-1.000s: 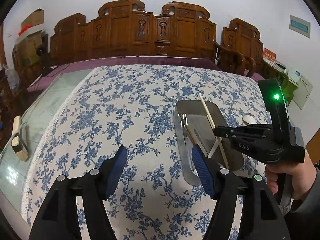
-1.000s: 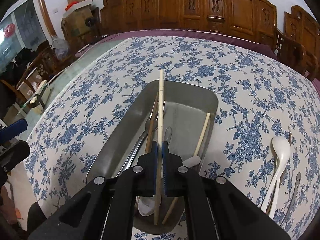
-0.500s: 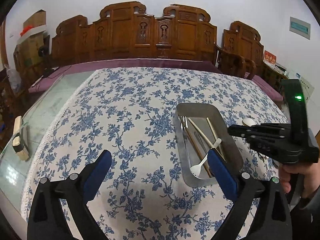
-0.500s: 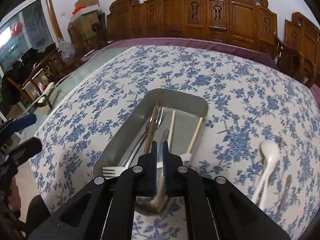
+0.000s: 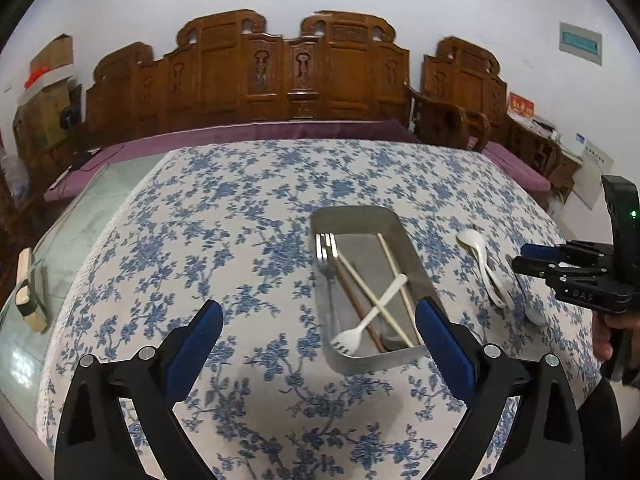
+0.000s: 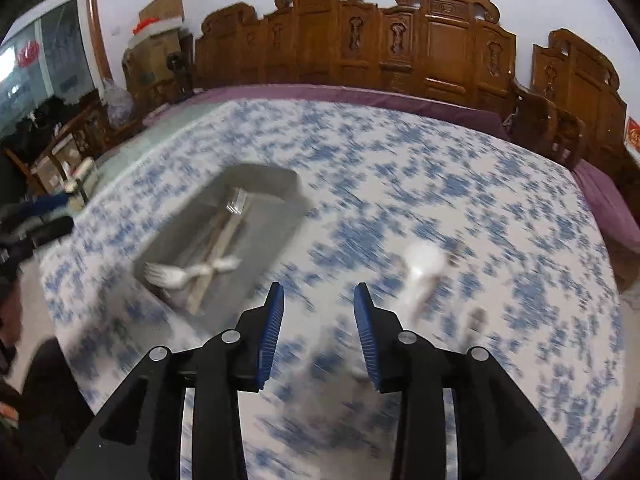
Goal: Organize utensils
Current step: 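Grasp the metal spoon with the smiley-face handle using the right tool, then grasp the white ladle with the left tool while the right tool holds the smiley spoon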
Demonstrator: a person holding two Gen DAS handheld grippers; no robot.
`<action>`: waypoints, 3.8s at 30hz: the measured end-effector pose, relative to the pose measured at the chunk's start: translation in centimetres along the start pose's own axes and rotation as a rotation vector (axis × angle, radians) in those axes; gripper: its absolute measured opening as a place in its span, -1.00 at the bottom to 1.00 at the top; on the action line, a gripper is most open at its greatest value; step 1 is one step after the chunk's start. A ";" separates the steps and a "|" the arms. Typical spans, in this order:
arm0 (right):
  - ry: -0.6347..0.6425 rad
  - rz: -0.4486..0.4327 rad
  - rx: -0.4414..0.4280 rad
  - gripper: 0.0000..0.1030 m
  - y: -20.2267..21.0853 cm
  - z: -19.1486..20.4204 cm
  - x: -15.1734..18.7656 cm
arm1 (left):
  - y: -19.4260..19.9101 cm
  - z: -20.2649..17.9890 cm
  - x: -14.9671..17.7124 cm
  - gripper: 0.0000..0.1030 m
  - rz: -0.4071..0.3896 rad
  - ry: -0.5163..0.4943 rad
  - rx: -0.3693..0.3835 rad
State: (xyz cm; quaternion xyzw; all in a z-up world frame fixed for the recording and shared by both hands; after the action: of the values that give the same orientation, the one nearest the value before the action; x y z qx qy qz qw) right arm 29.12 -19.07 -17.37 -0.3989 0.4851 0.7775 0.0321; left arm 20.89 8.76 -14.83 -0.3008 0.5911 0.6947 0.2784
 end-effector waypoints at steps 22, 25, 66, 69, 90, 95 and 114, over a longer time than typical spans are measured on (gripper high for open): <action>-0.282 0.178 0.135 -0.26 -2.9 -10.8 6.4 | -0.4 -9.4 1.1 0.81 0.044 -0.083 0.094; -0.283 0.196 0.140 -0.26 -3.4 -10.9 5.9 | -0.4 -10.2 1.3 0.81 0.052 -0.089 0.104; -0.167 0.180 0.092 -0.85 -0.2 -11.7 9.3 | -11.4 -25.8 -2.2 0.41 0.264 -0.236 0.128; -0.165 0.178 0.090 -0.85 -0.1 -11.7 9.4 | -12.6 -26.5 -2.6 0.19 0.286 -0.244 0.140; -0.171 0.168 0.073 -0.85 0.0 -11.9 9.4 | -15.7 -27.2 -2.7 -0.35 0.364 -0.299 0.110; -0.170 0.168 0.074 -0.85 0.0 -11.9 9.4 | -15.4 -27.7 -2.0 -0.38 0.371 -0.321 0.118; -0.173 0.165 0.077 -0.85 0.0 -11.9 9.4 | -16.0 -28.0 -2.9 -0.83 0.348 -0.292 0.106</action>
State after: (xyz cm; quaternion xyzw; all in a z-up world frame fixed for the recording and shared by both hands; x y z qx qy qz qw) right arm 29.70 -31.53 -26.04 -0.2877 0.5410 0.7899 0.0249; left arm 37.16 -16.70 -26.49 -0.0758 0.6234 0.7362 0.2525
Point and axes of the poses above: each gripper's, at about its wrist camera, not at the fingertips, and y roughly against the way its jaws point, z to its left, x to its underside, the point moved 1 cm from there along -y, roughly the way its jaws point, and after that the axes turned 13 degrees about -x, right-handed, at the moved point
